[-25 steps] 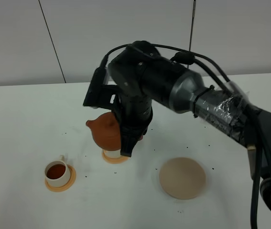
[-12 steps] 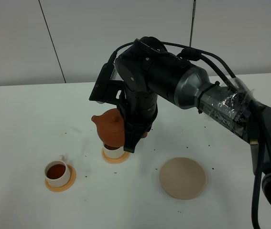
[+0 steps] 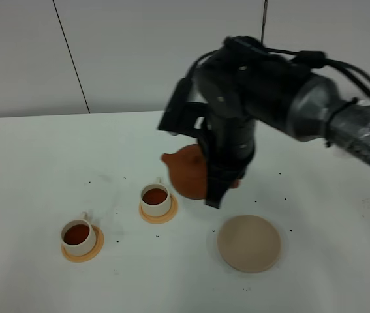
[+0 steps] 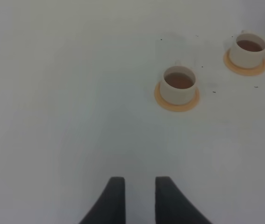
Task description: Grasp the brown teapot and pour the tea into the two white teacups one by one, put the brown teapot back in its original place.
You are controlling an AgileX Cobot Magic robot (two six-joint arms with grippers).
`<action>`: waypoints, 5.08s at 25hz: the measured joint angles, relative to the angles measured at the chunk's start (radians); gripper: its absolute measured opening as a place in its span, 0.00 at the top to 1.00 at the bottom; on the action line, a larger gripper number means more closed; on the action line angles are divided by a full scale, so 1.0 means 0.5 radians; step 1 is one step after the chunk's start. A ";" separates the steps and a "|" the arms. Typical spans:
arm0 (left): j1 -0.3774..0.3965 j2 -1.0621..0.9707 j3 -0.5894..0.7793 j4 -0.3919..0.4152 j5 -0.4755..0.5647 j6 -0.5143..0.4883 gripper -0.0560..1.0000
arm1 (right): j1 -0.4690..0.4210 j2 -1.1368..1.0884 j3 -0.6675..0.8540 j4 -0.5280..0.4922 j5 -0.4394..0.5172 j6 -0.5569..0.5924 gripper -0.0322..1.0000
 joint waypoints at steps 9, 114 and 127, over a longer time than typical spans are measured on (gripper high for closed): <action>0.000 0.000 0.000 0.000 0.000 0.002 0.73 | -0.119 -0.322 0.740 -0.018 -0.217 0.153 0.88; 0.000 0.000 0.000 0.000 0.000 0.002 0.73 | -0.857 -3.595 2.151 -0.889 -0.513 1.905 0.74; 0.000 0.000 0.000 0.000 0.000 0.002 0.73 | -0.723 -4.014 2.148 -0.929 -0.030 1.767 0.74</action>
